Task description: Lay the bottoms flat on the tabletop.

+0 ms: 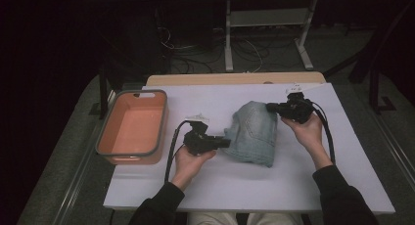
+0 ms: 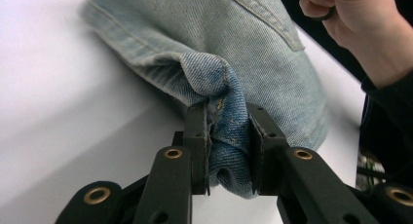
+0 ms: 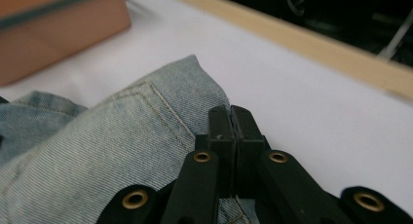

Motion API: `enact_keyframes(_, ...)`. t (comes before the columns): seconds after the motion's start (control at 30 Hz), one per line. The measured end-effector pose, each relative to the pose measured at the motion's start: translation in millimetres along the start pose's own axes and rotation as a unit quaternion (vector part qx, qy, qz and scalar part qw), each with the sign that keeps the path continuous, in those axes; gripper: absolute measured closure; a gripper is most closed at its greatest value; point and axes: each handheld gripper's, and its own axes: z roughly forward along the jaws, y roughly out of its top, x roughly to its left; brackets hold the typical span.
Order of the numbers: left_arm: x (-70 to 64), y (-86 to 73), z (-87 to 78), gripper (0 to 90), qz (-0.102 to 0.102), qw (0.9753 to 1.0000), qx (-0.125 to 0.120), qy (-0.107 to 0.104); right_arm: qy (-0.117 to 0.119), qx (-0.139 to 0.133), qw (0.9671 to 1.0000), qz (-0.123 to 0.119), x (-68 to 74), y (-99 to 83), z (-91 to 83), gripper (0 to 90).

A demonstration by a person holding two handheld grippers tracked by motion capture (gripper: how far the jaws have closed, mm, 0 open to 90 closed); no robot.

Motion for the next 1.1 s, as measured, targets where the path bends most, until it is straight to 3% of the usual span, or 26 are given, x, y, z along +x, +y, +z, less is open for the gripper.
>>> enact_keyframes(0.07,1.2,0.9,-5.6,73.1,0.000,0.9998,-0.018,-0.006,0.001,-0.020,0.9998,-0.001,2.9,7.6,-5.7,88.6)
enact_keyframes(0.17,4.8,-0.9,-7.7,73.1,-0.009,0.9998,-0.016,-0.013,0.012,-0.045,0.9989,-0.001,8.4,14.4,-11.7,88.6)
enact_keyframes(0.33,3.9,-13.3,3.8,72.9,-0.024,0.9986,0.045,-0.017,0.031,-0.025,0.9992,-0.004,18.1,10.1,-5.6,88.8)
enact_keyframes(0.43,-0.1,-19.7,11.1,72.4,-0.019,0.9968,0.076,-0.016,0.055,-0.018,0.9983,0.012,22.9,-0.6,-1.4,88.8)
enact_keyframes(0.5,-2.2,-21.8,13.1,71.5,-0.020,0.9963,0.082,-0.016,0.076,-0.021,0.9965,0.026,27.1,-7.9,-2.9,88.9)
enact_keyframes(0.63,-0.9,-24.0,11.6,69.5,-0.040,0.9963,0.075,-0.017,0.100,-0.018,0.9943,0.033,37.6,-16.0,-10.2,88.8)
enact_keyframes(0.73,2.2,-25.3,6.4,66.7,-0.054,0.9963,0.063,-0.022,0.105,-0.011,0.9940,0.031,46.4,-20.3,-14.1,88.9)
enact_keyframes(0.83,2.7,-26.2,-0.9,63.6,-0.052,0.9970,0.052,-0.025,0.116,-0.007,0.9927,0.032,54.6,-25.0,-14.7,88.8)
enact_keyframes(0.93,5.0,-25.1,-11.9,59.0,-0.056,0.9977,0.022,-0.032,0.128,0.003,0.9914,0.027,65.0,-29.1,-13.3,88.8)
enact_keyframes(1.0,8.7,-23.6,-19.9,57.8,-0.065,0.9970,-0.007,-0.041,0.135,0.007,0.9906,0.024,71.5,-31.6,-14.0,88.8)
enact_keyframes(1.1,12.9,-21.0,-27.8,54.3,-0.066,0.9965,-0.032,-0.040,0.145,0.013,0.9892,0.019,80.6,-34.9,-14.7,88.9)
